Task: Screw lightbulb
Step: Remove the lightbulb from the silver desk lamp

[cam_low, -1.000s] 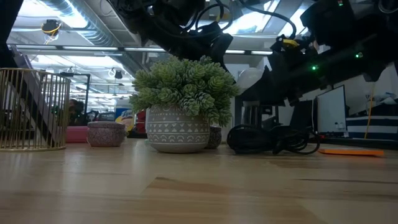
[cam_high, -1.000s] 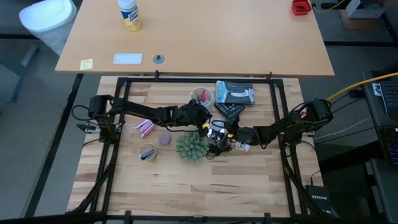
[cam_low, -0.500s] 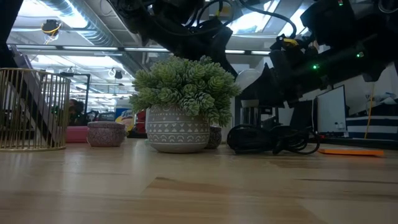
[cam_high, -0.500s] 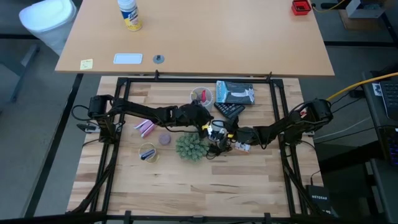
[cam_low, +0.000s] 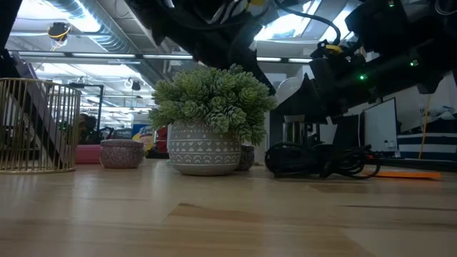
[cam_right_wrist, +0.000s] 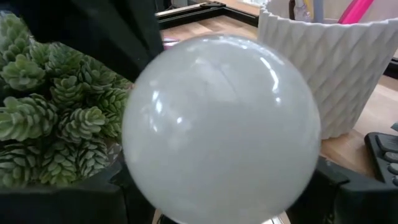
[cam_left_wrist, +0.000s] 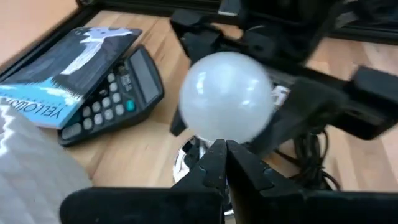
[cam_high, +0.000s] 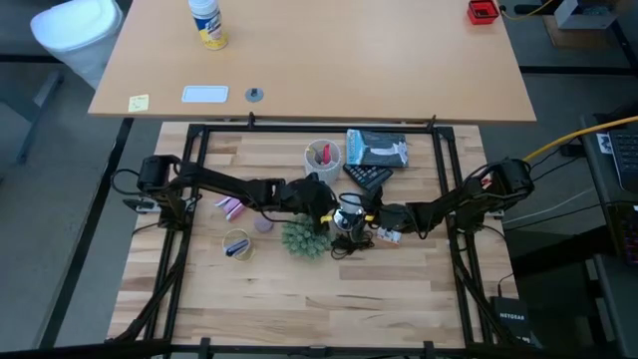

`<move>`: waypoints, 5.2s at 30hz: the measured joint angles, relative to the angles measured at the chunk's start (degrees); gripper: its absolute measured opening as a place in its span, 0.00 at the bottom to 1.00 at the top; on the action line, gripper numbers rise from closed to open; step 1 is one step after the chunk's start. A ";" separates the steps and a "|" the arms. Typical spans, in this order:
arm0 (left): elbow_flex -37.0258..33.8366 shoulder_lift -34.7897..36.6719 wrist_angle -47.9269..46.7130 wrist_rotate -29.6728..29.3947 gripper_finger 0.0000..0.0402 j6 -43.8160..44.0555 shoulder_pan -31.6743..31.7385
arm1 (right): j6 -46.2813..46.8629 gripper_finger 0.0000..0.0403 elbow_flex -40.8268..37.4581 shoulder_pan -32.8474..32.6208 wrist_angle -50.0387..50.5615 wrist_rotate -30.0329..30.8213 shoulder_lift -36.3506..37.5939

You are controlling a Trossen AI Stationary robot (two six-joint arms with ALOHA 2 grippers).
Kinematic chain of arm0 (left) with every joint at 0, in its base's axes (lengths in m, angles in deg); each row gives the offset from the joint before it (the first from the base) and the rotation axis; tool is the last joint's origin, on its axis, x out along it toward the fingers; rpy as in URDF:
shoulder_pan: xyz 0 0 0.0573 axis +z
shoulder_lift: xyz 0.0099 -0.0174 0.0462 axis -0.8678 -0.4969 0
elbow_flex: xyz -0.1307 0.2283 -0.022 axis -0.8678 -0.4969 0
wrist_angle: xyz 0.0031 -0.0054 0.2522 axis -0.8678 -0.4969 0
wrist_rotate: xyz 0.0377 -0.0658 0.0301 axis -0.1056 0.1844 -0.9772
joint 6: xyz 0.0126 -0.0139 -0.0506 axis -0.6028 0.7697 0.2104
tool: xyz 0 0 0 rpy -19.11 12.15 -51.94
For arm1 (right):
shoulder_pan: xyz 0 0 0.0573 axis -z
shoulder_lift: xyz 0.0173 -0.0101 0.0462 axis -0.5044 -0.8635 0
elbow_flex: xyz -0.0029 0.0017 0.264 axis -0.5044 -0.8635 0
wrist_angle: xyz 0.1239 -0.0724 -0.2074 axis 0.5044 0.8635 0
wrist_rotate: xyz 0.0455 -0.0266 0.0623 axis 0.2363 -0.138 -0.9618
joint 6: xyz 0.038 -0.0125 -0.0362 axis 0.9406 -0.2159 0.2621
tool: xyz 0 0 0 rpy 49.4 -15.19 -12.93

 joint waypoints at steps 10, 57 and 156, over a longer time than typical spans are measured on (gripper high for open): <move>0.00 0.88 1.06 -4.97 0.00 -1.13 -0.05 | 1.16 0.67 -0.02 0.00 0.41 -1.84 0.29; 0.04 -0.30 4.33 4.30 0.00 0.04 -1.00 | 6.05 0.67 -0.02 0.00 19.36 -1.94 11.96; 0.04 -3.66 8.97 9.33 0.00 2.13 -1.06 | 3.57 0.64 -0.02 0.02 17.83 -1.09 11.91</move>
